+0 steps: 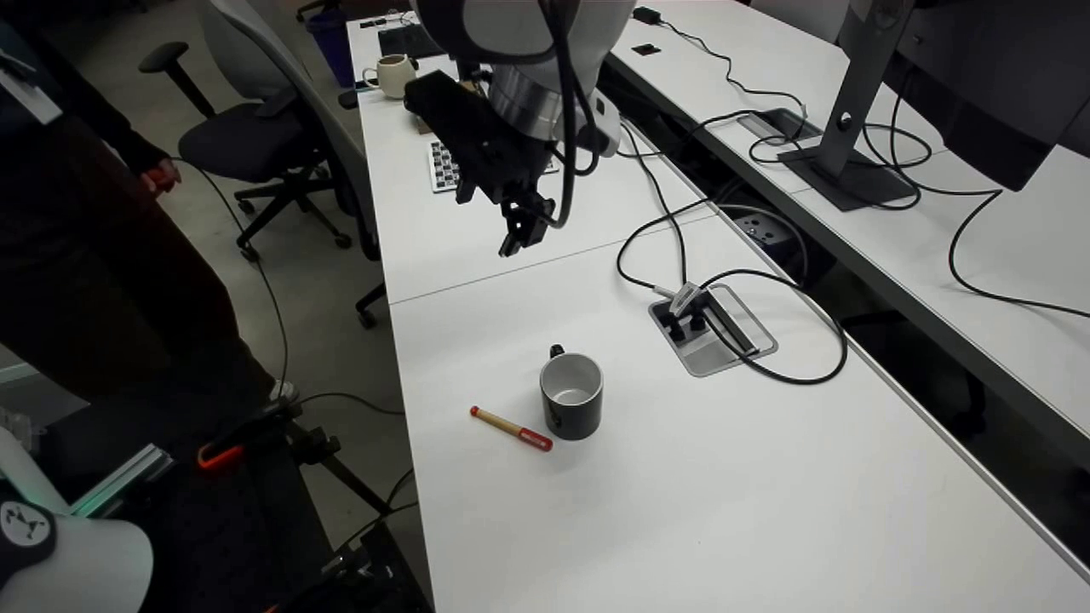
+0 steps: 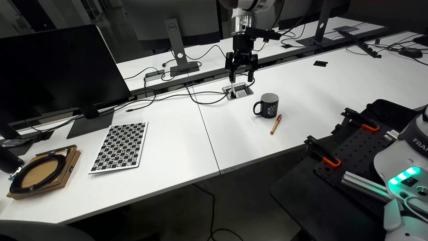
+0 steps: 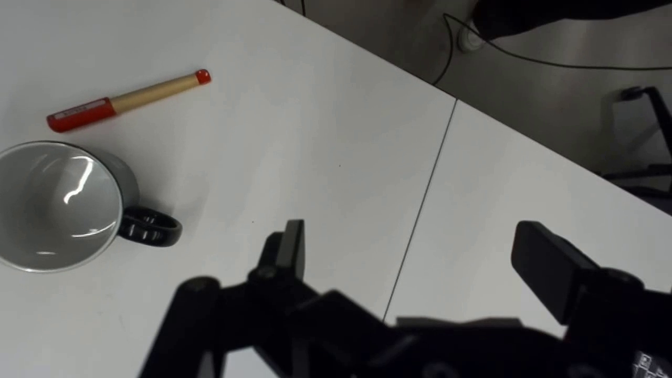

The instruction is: Pick up the cup and put it on the right side of the table

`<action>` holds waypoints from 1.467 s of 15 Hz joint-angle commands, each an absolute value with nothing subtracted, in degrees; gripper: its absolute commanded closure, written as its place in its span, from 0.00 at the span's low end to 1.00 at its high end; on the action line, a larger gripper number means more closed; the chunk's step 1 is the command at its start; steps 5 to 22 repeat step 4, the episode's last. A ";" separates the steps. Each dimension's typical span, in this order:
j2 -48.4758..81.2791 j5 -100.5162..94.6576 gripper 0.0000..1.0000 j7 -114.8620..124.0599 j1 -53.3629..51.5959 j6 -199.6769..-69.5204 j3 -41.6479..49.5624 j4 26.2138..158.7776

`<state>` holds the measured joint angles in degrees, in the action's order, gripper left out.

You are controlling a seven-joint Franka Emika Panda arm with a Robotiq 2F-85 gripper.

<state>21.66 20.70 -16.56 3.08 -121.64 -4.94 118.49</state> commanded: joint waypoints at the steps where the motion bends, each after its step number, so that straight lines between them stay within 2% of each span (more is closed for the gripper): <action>1: 22.06 20.37 0.00 -17.14 3.18 -120.97 -5.03 117.92; 22: 22.57 20.04 0.00 -17.76 3.22 -120.45 -5.06 117.30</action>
